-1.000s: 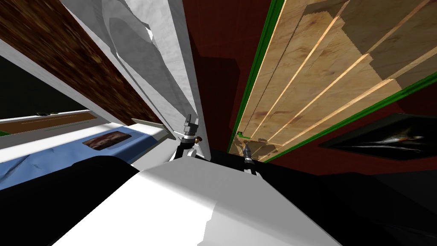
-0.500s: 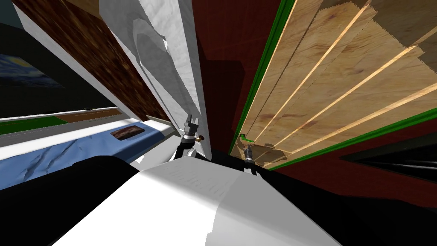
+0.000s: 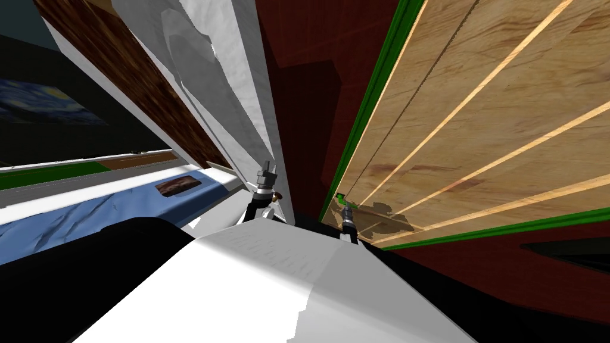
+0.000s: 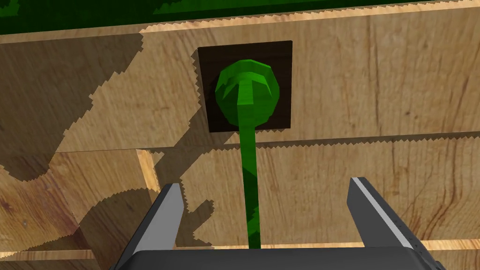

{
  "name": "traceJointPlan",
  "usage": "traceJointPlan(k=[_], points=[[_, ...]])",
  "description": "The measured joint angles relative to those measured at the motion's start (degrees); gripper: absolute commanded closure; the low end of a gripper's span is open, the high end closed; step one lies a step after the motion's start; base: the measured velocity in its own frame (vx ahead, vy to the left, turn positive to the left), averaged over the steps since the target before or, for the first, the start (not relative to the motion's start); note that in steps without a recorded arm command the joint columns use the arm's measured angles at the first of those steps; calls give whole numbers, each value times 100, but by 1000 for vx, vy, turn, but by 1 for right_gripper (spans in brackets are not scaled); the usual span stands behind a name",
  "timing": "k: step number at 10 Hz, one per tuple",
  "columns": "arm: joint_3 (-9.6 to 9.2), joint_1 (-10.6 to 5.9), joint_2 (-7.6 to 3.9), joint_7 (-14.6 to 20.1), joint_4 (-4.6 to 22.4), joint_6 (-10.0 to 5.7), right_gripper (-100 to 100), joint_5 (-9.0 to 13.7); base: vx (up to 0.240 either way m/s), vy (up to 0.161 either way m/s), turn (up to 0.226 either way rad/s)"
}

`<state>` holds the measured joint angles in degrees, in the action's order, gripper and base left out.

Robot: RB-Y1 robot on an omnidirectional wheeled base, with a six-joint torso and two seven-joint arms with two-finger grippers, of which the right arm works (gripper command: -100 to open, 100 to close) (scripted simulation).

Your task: Pull the door open

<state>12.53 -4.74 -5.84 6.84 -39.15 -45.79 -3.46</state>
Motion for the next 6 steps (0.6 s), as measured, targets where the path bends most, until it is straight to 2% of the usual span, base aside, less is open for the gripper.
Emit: traceJointPlan(k=[1,2,6], points=[[25,-19,11,-23,26,-4,-100,12,79,-14,10],[28,-24,12,-28,28,-5,100,13,-13,0,-7],[33,-13,6,-18,32,4,100,16,-19,2,-2]])
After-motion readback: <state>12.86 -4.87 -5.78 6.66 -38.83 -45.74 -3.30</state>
